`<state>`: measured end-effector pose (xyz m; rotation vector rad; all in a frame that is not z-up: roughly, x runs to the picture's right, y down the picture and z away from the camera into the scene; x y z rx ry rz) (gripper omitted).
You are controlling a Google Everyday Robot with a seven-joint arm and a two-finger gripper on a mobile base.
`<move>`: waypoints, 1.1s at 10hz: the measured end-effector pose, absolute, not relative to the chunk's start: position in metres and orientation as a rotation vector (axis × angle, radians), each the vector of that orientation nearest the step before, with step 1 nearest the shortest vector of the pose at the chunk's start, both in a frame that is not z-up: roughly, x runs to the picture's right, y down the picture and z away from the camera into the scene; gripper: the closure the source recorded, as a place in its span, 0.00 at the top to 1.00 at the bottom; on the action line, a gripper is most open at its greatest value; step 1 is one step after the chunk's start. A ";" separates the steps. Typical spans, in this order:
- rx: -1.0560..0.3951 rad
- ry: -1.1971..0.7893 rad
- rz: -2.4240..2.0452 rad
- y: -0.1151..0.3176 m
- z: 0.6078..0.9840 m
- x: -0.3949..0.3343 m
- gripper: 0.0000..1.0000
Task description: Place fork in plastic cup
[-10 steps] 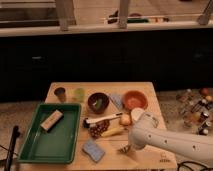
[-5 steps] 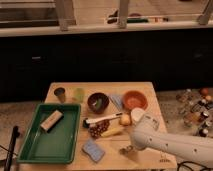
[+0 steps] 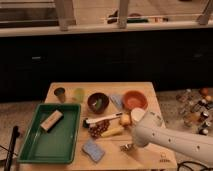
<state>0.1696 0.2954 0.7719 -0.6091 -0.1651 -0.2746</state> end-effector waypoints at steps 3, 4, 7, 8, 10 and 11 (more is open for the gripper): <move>-0.632 -0.198 -0.253 0.282 0.767 0.174 0.00; -0.640 -0.199 -0.253 0.278 0.765 0.175 0.00; -0.659 -0.200 -0.261 0.257 0.752 0.175 0.00; -0.660 -0.201 -0.266 0.250 0.747 0.175 0.00; -0.656 -0.208 -0.274 0.238 0.738 0.174 0.00; -0.653 -0.210 -0.278 0.233 0.734 0.173 0.00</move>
